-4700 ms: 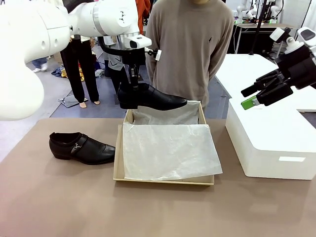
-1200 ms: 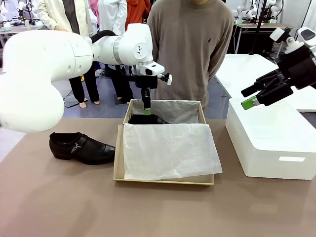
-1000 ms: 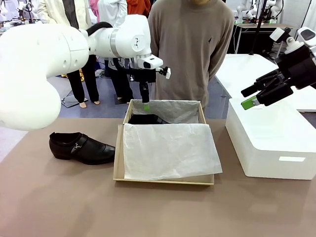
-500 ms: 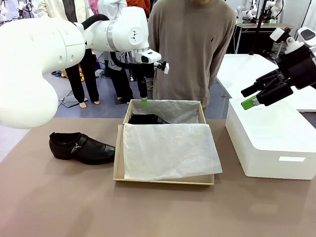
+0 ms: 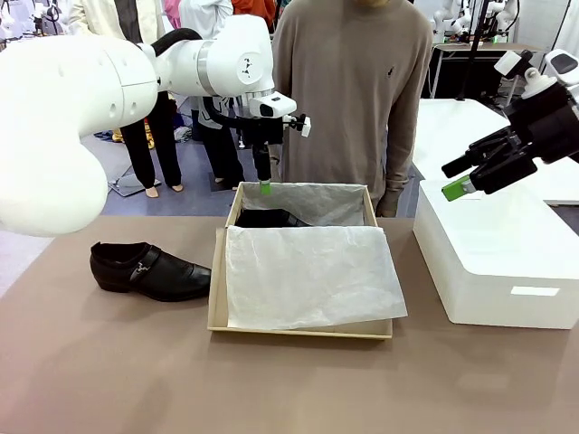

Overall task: Pack the shoes into the box.
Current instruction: Place the other shoe of the Shoes into the Shoes Box.

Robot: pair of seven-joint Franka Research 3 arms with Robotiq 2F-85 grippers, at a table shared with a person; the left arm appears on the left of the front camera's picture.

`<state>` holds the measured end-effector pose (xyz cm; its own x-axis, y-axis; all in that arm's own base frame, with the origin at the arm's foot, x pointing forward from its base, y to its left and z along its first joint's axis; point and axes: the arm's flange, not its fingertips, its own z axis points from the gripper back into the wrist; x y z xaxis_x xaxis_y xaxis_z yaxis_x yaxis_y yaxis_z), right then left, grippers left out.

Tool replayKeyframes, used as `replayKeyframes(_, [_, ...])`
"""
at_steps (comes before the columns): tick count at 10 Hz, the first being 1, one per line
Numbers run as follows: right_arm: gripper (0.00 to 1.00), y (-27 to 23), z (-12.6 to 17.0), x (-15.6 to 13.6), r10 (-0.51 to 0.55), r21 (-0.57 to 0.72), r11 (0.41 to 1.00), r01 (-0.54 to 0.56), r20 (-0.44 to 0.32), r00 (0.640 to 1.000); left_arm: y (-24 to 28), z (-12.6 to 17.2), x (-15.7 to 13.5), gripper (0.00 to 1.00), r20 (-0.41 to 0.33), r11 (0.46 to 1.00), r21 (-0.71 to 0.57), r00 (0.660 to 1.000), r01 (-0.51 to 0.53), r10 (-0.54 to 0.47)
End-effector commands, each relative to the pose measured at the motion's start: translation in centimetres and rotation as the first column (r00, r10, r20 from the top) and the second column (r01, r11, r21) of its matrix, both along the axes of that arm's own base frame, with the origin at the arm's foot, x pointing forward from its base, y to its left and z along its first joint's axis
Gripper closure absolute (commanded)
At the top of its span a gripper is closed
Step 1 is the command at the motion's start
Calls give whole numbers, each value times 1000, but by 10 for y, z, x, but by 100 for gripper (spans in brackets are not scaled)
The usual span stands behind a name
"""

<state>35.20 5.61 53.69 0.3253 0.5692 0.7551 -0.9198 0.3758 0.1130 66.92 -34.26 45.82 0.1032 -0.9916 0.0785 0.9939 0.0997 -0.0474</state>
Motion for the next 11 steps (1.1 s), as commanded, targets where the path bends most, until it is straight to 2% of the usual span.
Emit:
replayKeyframes(1, [0,2,0,3,16,29,999,-17,24,1000,1,4,0,0,6,1000,-2,1000,-1,1])
replayKeyframes(3, [0,2,0,3,16,29,999,-17,24,1000,0,0,0,0,0,1000,0,1000,0,0])
replayKeyframes(5, [0,2,0,3,16,29,999,-17,24,1000,26,34,-20,0,33,998,31,998,59,-60])
replayKeyframes(7, [0,2,0,3,16,29,999,-17,24,1000,52,59,-32,0,40,998,40,997,58,-59])
replayKeyframes(9, [0,2,0,3,16,29,999,-17,24,1000,85,73,-46,0,46,991,23,990,129,-130])
replayKeyframes(11, [0,2,0,3,16,29,999,-17,24,1000,121,82,-70,0,68,981,-7,979,195,-194])
